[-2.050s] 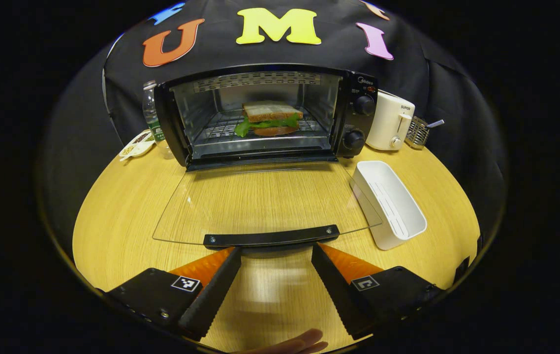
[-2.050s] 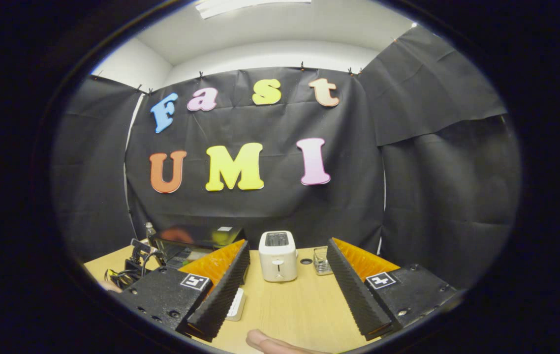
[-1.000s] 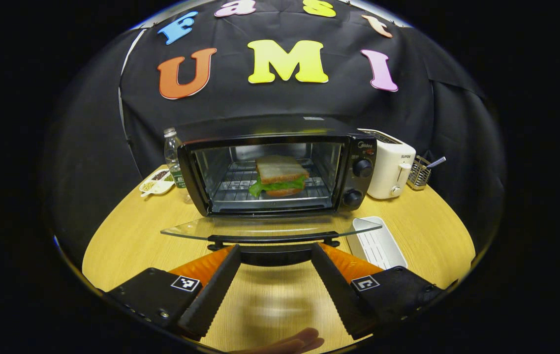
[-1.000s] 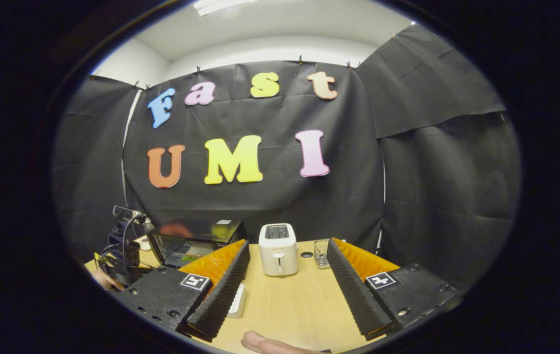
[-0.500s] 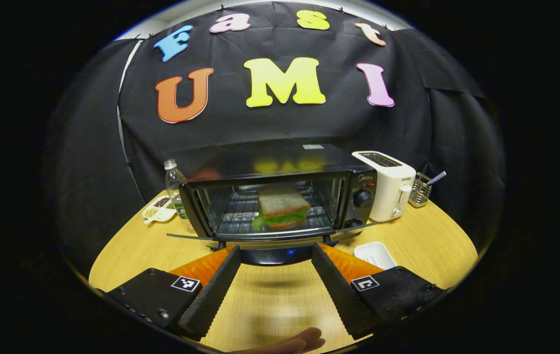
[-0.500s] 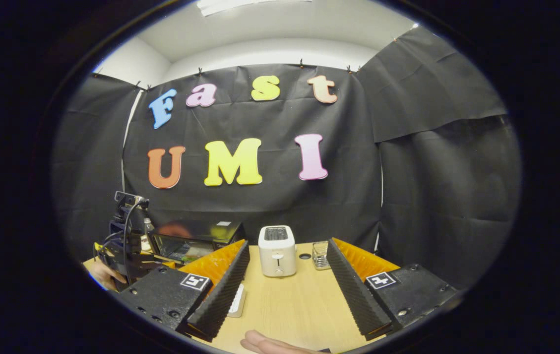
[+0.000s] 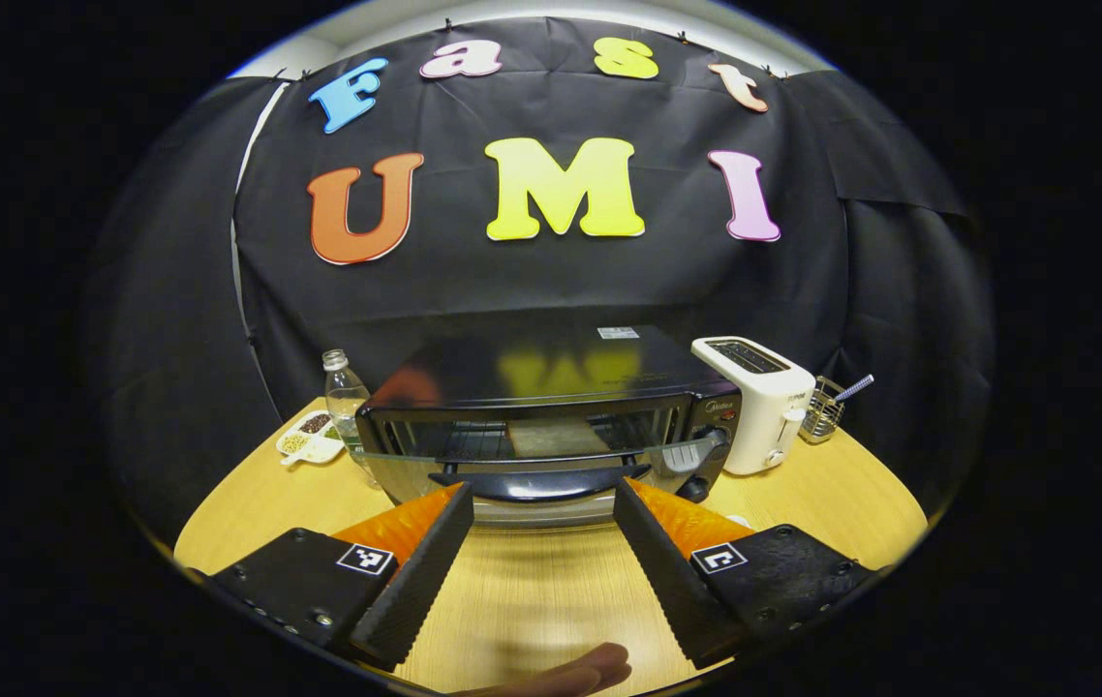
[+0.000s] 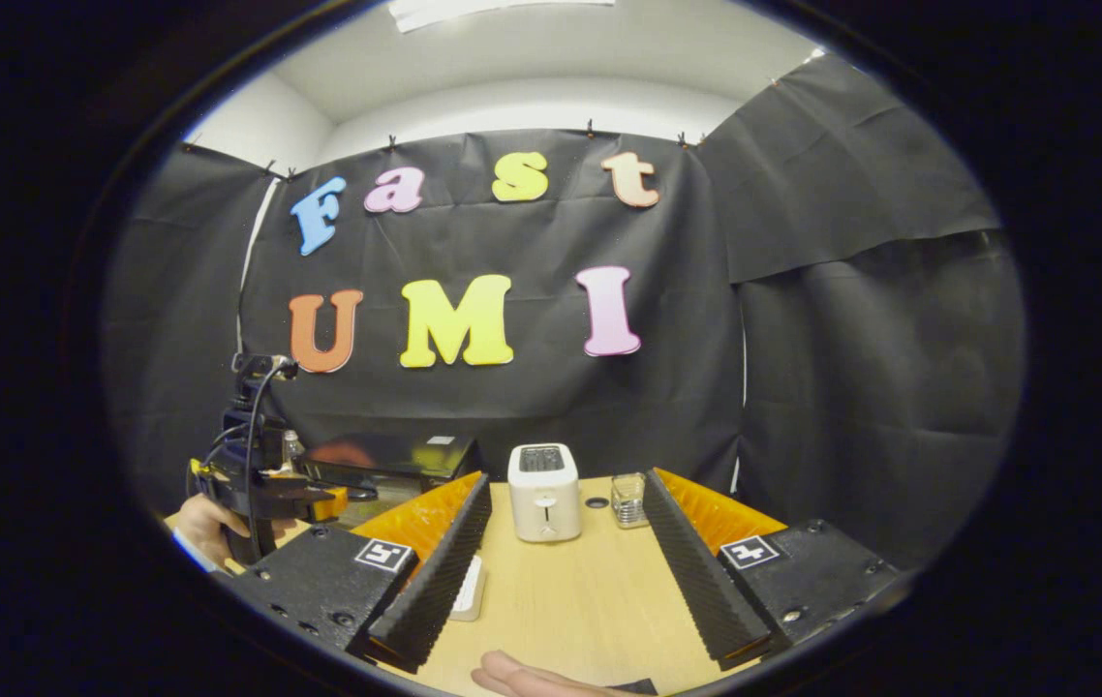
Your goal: Open the electric oven with the left hand, put the food in, and close the electric oven.
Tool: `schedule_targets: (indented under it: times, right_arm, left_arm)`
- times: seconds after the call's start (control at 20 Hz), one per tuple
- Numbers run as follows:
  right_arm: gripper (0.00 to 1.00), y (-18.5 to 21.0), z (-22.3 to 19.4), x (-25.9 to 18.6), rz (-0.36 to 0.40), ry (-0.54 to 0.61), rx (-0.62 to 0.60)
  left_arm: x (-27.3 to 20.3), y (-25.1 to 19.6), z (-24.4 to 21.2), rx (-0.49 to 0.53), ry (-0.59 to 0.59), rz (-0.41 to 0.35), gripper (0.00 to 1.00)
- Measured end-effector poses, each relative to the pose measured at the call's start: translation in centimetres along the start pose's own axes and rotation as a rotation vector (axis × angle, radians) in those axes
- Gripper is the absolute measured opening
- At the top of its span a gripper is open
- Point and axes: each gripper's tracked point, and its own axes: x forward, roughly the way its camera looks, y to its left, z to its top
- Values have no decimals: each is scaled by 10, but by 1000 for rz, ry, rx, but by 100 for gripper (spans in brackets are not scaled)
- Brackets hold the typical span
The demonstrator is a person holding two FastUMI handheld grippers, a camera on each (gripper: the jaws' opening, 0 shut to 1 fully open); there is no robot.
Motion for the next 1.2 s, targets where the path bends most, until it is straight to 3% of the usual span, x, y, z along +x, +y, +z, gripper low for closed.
schedule_targets:
  times: [0.3, 0.85, 1.1, 1.15, 1.2]
  right_arm:
    - [100, 0, 2, -25, -2, -20, 6]
    - [100, 8, 7, -74, 9, -86, -4]
    - [100, 17, 10, -97, -27, -111, -48]
    - [90, 23, 11, -101, -11, -110, -50]
    - [90, 28, 10, -104, 7, -108, -51]
  left_arm:
    - [-55, -4, 29, -23, -98, -21, 96]
    - [-213, -19, 59, -12, -333, 14, 95]
    - [-283, -2, 58, -29, -415, 83, 95]
    - [-293, -1, 57, -39, -425, 86, 95]
    - [-298, -1, 52, -43, -421, 84, 95]
